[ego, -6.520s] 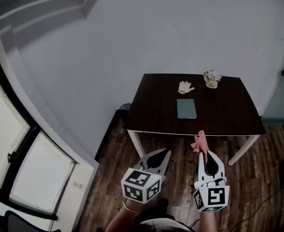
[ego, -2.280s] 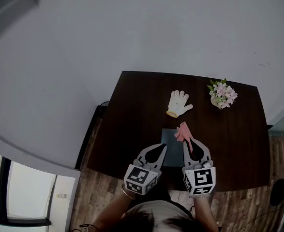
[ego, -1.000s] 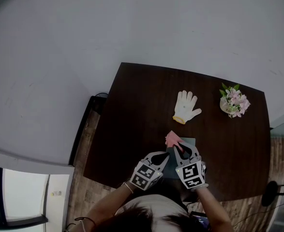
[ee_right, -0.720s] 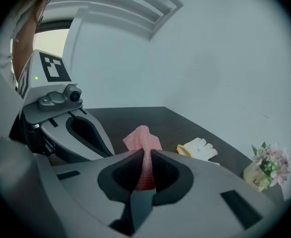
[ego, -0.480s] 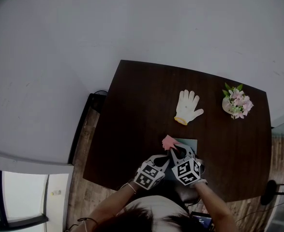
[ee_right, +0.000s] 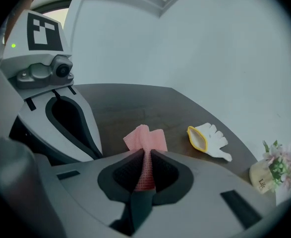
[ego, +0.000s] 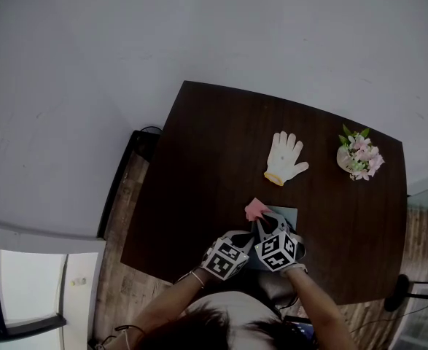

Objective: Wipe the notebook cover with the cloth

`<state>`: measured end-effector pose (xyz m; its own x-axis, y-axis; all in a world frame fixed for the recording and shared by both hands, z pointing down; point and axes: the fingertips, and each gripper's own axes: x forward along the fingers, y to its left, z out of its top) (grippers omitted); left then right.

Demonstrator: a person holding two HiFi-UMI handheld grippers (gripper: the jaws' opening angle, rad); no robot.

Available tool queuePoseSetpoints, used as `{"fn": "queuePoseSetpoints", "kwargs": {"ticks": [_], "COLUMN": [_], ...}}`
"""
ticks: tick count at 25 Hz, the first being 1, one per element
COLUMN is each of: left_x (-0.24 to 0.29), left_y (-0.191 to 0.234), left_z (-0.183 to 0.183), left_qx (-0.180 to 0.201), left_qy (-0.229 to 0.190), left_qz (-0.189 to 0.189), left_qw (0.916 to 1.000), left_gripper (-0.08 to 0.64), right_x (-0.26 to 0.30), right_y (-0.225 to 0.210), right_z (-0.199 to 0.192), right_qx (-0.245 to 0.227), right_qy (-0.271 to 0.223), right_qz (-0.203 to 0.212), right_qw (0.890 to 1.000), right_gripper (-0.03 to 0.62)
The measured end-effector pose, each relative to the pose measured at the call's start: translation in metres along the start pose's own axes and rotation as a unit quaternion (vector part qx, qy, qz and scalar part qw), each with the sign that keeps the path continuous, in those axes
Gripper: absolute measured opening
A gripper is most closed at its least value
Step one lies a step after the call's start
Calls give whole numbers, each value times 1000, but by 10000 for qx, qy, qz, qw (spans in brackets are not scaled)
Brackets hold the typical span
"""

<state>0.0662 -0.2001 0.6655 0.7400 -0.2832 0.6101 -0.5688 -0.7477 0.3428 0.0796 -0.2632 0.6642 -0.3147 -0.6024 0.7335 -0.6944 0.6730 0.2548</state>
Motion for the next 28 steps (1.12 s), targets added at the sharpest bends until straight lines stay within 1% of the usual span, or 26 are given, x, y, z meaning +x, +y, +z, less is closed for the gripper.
{"fn": "queuePoseSetpoints", "kwargs": {"ticks": [3, 7, 11, 18, 21, 28], "left_x": [1, 5, 7, 5, 8, 5], "left_y": [-1, -3, -4, -4, -4, -6], "left_z": [-4, -6, -7, -6, -5, -7], "left_qx": [43, 281, 211, 290, 325, 273], "left_qy": [132, 317, 420, 371, 323, 399], "left_qz": [11, 35, -43, 47, 11, -27], "left_qw": [9999, 9991, 9989, 9989, 9990, 9988], "left_gripper": [18, 20, 18, 18, 18, 18], "right_x": [2, 1, -1, -7, -10, -20], "right_y": [0, -1, -3, -9, -15, -28], "right_z": [-2, -4, -8, -19, -26, -43], "right_qx": [75, 154, 200, 334, 414, 606], "right_qy": [35, 46, 80, 146, 173, 289], "right_qz": [70, 106, 107, 30, -34, -223], "right_qw": [9999, 9998, 9997, 9993, 9990, 9975], "right_gripper": [40, 40, 40, 41, 41, 41]}}
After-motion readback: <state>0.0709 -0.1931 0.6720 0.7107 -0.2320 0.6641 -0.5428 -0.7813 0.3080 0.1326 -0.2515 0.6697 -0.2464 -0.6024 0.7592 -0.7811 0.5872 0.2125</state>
